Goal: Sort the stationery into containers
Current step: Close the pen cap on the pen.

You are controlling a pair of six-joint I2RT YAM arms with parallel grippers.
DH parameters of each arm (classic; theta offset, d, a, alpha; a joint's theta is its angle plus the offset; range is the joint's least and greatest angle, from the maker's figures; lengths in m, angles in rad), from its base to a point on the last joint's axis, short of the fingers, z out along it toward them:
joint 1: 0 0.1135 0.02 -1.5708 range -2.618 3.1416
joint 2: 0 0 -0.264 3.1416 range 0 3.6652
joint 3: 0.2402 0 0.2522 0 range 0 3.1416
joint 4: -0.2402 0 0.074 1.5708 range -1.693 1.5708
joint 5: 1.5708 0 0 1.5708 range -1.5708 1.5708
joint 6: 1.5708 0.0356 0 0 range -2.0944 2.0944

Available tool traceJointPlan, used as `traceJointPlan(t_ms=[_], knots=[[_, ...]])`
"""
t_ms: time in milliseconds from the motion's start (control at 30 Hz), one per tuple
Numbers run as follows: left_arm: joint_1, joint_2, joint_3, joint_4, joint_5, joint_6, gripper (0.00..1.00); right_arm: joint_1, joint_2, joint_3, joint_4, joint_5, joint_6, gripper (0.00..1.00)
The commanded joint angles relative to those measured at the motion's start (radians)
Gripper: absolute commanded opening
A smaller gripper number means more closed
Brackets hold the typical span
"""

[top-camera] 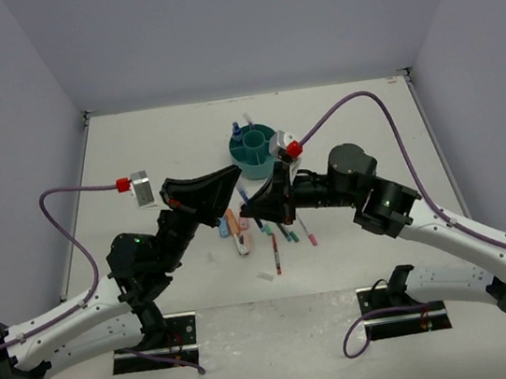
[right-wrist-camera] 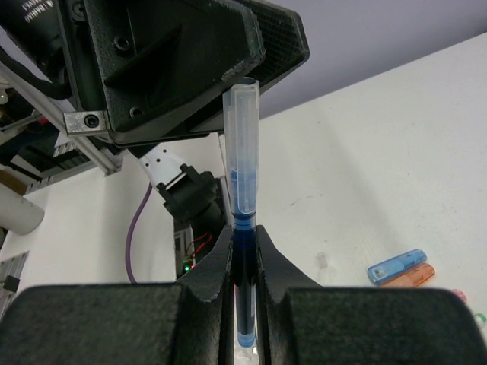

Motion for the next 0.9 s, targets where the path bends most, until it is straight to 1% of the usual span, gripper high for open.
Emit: traceJointPlan(t_ms=[0,33,100,133,200,233,467,533,567,633,733,867], knots=[[-0.045,-0.016,0.004,-0.514,0.089,0.043,0.0,-0.037,-0.045,-0.016,0.382,-0.087,0.012,0.0],[-0.045,-0.035,0.023,-0.536,0.084,0.062,0.02,-0.037,-0.048,-0.033,0.369,-0.124,0.015,0.0],[-0.045,-0.046,0.08,-0.588,0.088,0.107,0.26,-0.038,-0.063,-0.086,0.377,-0.173,0.043,0.0],[-0.045,-0.048,0.1,-0.605,0.095,0.125,0.32,-0.037,-0.079,-0.103,0.382,-0.179,0.052,0.0],[-0.045,-0.055,0.138,-0.629,0.115,0.157,0.39,-0.037,-0.093,-0.135,0.39,-0.198,0.069,0.0],[-0.045,-0.059,0.151,-0.636,0.12,0.168,0.4,-0.038,-0.103,-0.143,0.391,-0.206,0.075,0.0],[-0.045,-0.068,0.176,-0.611,0.158,0.19,0.41,-0.037,-0.118,-0.134,0.348,-0.211,0.066,0.0],[-0.045,-0.066,0.179,-0.608,0.182,0.199,0.47,-0.038,-0.114,-0.135,0.342,-0.203,0.061,0.0],[-0.045,-0.067,0.182,-0.608,0.208,0.206,0.54,-0.038,-0.113,-0.136,0.337,-0.194,0.06,0.0],[-0.045,-0.074,0.185,-0.604,0.232,0.212,0.59,-0.037,-0.108,-0.138,0.328,-0.189,0.056,0.0],[-0.045,-0.097,0.191,-0.593,0.255,0.227,0.61,-0.037,-0.099,-0.137,0.319,-0.189,0.05,0.0],[-0.045,-0.151,0.183,-0.541,0.225,0.241,0.6,-0.037,-0.08,-0.132,0.307,-0.245,0.041,0.0]])
